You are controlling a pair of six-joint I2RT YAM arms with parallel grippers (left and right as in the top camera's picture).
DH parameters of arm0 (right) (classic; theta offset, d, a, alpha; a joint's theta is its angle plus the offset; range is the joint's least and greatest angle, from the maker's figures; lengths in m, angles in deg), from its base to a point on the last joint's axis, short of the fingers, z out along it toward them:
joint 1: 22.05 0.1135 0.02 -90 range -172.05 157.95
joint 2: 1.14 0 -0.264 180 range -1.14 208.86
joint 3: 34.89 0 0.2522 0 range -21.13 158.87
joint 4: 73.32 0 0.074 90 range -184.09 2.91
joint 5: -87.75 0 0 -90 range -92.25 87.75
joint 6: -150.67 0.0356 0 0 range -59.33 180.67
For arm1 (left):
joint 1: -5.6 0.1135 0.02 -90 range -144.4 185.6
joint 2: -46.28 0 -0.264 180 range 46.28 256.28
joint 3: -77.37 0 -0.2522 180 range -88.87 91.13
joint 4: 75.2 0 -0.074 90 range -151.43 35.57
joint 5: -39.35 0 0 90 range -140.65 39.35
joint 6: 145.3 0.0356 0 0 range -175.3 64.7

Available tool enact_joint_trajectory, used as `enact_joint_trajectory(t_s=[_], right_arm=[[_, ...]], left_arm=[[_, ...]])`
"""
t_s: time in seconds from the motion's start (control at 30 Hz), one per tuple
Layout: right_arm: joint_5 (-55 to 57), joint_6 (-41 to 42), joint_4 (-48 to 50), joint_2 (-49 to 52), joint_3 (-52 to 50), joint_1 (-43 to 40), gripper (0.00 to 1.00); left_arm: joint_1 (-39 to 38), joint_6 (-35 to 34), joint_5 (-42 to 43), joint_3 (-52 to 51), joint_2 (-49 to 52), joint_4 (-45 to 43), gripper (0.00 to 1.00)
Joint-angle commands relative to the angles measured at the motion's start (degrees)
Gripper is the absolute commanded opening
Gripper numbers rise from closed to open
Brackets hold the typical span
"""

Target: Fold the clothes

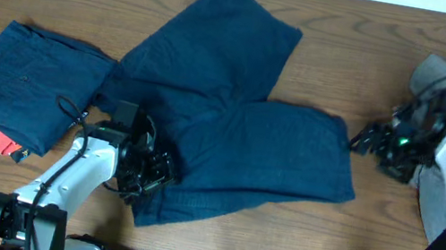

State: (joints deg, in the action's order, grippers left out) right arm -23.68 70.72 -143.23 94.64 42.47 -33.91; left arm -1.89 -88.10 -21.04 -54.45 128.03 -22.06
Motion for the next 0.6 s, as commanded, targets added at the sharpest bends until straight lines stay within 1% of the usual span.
enact_joint_trajectory(t_s=[0.0, 0.17, 0.23, 0.3, 0.37, 0.47, 0.53, 0.57], right_arm=[[0.66, 5.92, 2.05, 0.37, -4.46, 0.92, 0.85], [1.11, 5.99, 3.67, 0.04, -7.39, 1.11, 0.84], [1.09, 5.55, 4.15, -0.5, -7.67, 1.14, 0.85], [1.05, 5.11, 4.63, -1.22, -7.67, 1.42, 0.84], [0.66, 2.99, 5.73, -1.97, -7.67, 2.36, 0.84], [-4.52, -4.17, 10.29, -3.06, -7.65, 4.79, 0.83], [-6.78, -5.92, 13.62, -3.56, -7.63, 6.86, 0.83], [-7.21, -5.92, 15.74, -3.63, -7.63, 8.13, 0.85]], left_arm=[[0.35, -2.51, -2.32, -0.81, -0.87, 1.51, 0.79], [0.35, -4.66, -6.78, -0.79, -8.61, 2.71, 0.81], [0.35, -5.09, -9.4, -0.79, -12.28, 2.54, 0.83], [0.35, -5.49, -13.31, -0.79, -15.43, 2.49, 0.83], [0.35, -5.42, -14.75, -0.79, -17.16, 1.27, 0.82], [0.35, -5.44, -14.67, -0.79, -17.46, -0.79, 0.82], [0.35, -5.42, -14.69, -0.79, -17.46, -1.05, 0.82], [0.35, -5.4, -14.71, -0.79, -17.46, -1.16, 0.82]])
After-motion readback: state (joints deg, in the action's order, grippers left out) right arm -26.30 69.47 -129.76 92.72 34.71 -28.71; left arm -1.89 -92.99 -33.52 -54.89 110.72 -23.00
